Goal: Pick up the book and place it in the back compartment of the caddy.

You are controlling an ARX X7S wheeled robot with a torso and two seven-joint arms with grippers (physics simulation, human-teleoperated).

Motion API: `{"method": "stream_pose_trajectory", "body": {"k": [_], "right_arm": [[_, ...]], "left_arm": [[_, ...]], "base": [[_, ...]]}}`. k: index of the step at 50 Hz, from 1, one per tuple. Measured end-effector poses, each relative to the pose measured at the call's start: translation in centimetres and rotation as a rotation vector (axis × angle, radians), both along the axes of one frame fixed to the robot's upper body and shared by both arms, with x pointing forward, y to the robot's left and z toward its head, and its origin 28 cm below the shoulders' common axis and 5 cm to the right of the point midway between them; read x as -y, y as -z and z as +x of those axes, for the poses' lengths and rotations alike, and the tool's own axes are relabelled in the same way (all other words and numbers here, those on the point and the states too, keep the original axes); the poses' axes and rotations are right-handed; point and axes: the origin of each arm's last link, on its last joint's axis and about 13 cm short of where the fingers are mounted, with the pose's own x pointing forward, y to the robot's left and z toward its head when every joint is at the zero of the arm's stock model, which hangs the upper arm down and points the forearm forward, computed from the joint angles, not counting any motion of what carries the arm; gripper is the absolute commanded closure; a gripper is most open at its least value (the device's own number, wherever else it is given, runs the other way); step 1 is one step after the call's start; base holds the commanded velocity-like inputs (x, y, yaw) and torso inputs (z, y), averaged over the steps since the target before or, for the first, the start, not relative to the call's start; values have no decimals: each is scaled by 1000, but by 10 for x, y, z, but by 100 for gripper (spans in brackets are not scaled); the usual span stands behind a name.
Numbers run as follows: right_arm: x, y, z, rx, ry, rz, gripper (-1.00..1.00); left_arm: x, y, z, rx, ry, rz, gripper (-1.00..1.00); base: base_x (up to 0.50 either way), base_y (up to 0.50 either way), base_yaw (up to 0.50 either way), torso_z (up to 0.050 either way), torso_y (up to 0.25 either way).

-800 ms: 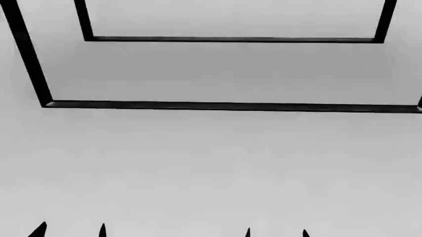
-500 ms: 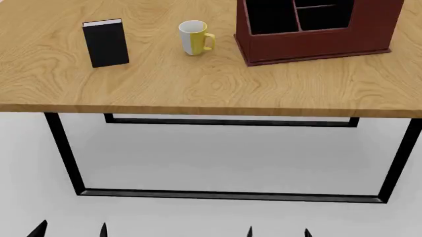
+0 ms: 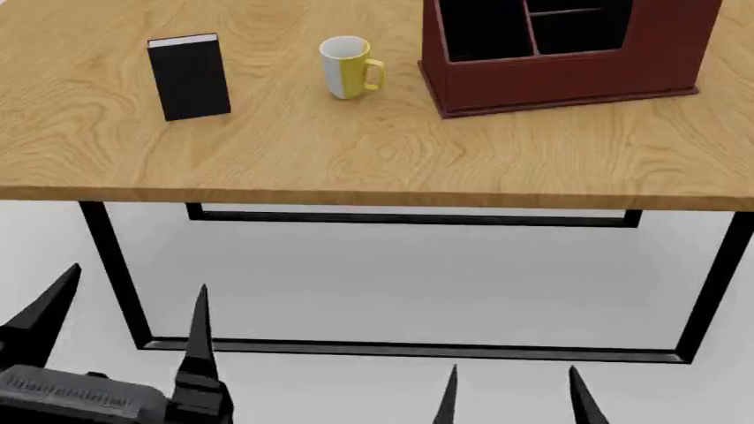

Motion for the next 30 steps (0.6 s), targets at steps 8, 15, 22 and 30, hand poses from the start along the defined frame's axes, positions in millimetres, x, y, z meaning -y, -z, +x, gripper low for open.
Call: {"method": "stream_pose_trajectory", "body": {"k": [8, 15, 22, 30], "right_arm": [[11, -55, 16, 139, -4, -47, -100], [14, -94, 20, 202, 6, -91, -100], [35, -88, 19, 251, 36, -110, -100], [44, -86, 19, 259, 57, -149, -100]], "left_arm": [[8, -56, 0, 171, 35, 0, -100], [11, -79, -6, 259, 48, -3, -100], [11, -89, -10, 310, 52, 10, -100], [10, -94, -13, 340, 43, 15, -100]], "base": [[245, -387, 0, 0, 0], [378, -337, 0, 0, 0], [392, -319, 0, 0, 0], [500, -76, 0, 0, 0]]}}
